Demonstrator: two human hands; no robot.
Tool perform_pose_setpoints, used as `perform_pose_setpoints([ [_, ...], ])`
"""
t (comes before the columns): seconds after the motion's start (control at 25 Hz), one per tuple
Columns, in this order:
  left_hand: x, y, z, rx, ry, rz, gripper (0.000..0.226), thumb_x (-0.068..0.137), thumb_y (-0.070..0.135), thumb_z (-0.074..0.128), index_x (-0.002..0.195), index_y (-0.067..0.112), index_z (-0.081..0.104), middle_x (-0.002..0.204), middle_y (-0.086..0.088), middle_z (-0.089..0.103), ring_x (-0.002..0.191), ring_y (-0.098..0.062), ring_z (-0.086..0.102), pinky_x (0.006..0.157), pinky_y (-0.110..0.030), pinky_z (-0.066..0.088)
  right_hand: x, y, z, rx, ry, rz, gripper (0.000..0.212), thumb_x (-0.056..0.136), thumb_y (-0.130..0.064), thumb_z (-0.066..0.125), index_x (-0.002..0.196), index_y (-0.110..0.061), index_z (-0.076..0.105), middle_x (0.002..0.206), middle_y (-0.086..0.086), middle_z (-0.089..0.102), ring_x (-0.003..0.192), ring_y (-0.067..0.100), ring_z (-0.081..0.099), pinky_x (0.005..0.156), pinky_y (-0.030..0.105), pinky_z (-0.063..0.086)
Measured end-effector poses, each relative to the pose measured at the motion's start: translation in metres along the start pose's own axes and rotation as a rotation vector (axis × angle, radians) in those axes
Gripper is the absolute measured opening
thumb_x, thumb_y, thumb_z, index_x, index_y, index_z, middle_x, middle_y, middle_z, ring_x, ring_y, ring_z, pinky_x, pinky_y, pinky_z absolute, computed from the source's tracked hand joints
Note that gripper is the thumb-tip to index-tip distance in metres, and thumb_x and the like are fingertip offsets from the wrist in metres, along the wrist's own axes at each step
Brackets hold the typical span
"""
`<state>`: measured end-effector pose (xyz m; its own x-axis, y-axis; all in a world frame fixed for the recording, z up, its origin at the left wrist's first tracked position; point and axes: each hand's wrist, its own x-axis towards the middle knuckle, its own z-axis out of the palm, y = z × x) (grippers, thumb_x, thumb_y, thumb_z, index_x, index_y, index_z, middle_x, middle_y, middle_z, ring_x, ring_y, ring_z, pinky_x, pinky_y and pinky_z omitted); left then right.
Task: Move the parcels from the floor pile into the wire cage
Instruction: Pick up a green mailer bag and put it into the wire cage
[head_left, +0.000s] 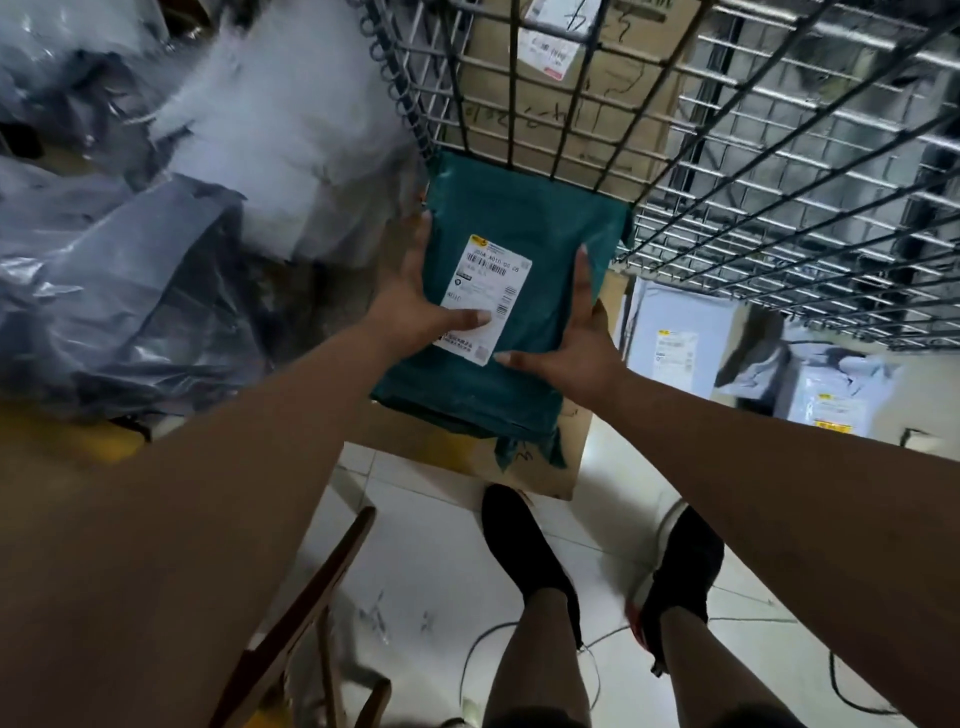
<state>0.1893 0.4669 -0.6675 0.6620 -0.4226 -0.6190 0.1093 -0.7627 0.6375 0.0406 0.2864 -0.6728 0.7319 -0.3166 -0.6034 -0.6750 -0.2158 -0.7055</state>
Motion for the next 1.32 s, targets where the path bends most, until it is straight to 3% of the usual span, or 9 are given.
perform_pose_setpoints([
  [0.2, -0.038, -0.007, 0.016, 0.044, 0.084, -0.005, 0.135, 0.059, 0.063, 0.090, 0.156, 0.059, -0.005, 0.160, -0.008, 0.035, 0.144, -0.028, 0.040, 0.116, -0.041, 0.036, -0.028, 0.003, 0.003, -0.080, -0.008, -0.077, 0.146, 0.062, -0.052, 0.092, 0.152, -0.053, -0.023, 0.167, 0.007, 0.004, 0.151, 0.031, 0.024, 0.116, 0.045, 0.037],
  [0.28, -0.067, -0.003, 0.018, 0.081, 0.069, -0.033, 0.134, 0.057, 0.068, 0.088, 0.151, 0.066, -0.007, 0.152, -0.014, 0.040, 0.139, -0.036, 0.045, 0.114, -0.049, 0.040, -0.047, 0.002, -0.001, -0.112, -0.028, -0.102, 0.145, 0.062, -0.052, 0.092, 0.151, -0.055, -0.023, 0.168, 0.007, 0.004, 0.152, 0.031, 0.024, 0.117, 0.045, 0.036],
  [0.4, -0.117, 0.021, 0.021, 0.154, 0.093, -0.058, 0.133, 0.059, 0.061, 0.091, 0.146, 0.072, -0.008, 0.149, -0.022, 0.034, 0.135, -0.044, 0.046, 0.113, -0.054, 0.042, -0.080, -0.011, -0.016, -0.123, -0.064, -0.139, 0.147, 0.061, -0.047, 0.094, 0.150, -0.057, -0.022, 0.168, 0.006, 0.000, 0.153, 0.028, 0.021, 0.114, 0.036, 0.032],
  [0.6, -0.182, 0.069, 0.021, 0.169, 0.122, -0.041, 0.122, 0.058, 0.061, 0.091, 0.144, 0.077, 0.006, 0.155, -0.011, 0.029, 0.145, -0.033, 0.039, 0.120, -0.045, 0.036, -0.136, -0.046, -0.063, -0.168, -0.105, -0.179, 0.145, 0.060, -0.047, 0.095, 0.147, -0.065, -0.019, 0.165, 0.007, 0.006, 0.152, 0.031, 0.024, 0.118, 0.042, 0.036],
  [0.72, -0.221, 0.109, 0.018, 0.149, 0.133, -0.049, 0.118, 0.058, 0.061, 0.091, 0.144, 0.077, 0.011, 0.157, -0.005, 0.027, 0.146, -0.027, 0.038, 0.121, -0.042, 0.036, -0.174, -0.069, -0.106, -0.192, -0.132, -0.220, 0.142, 0.061, -0.048, 0.095, 0.146, -0.067, -0.018, 0.164, 0.006, 0.007, 0.151, 0.031, 0.027, 0.116, 0.039, 0.037],
  [1.0, -0.324, 0.252, -0.006, 0.199, 0.148, -0.051, 0.114, 0.059, 0.069, 0.088, 0.143, 0.078, 0.011, 0.155, -0.005, 0.026, 0.144, -0.028, 0.040, 0.117, -0.038, 0.036, -0.270, -0.151, -0.227, -0.283, -0.189, -0.219, 0.143, 0.057, -0.055, 0.094, 0.144, -0.069, -0.018, 0.161, 0.009, 0.014, 0.145, 0.033, 0.036, 0.110, 0.037, 0.042],
  [1.32, -0.401, 0.387, -0.039, 0.267, 0.157, 0.056, 0.112, 0.060, 0.073, 0.085, 0.146, 0.073, 0.015, 0.155, -0.006, 0.029, 0.143, -0.033, 0.040, 0.118, -0.046, 0.037, -0.359, -0.221, -0.335, -0.303, -0.123, -0.263, 0.145, 0.050, -0.067, 0.091, 0.150, -0.062, -0.014, 0.156, 0.010, 0.028, 0.139, 0.031, 0.039, 0.116, 0.034, 0.038],
])
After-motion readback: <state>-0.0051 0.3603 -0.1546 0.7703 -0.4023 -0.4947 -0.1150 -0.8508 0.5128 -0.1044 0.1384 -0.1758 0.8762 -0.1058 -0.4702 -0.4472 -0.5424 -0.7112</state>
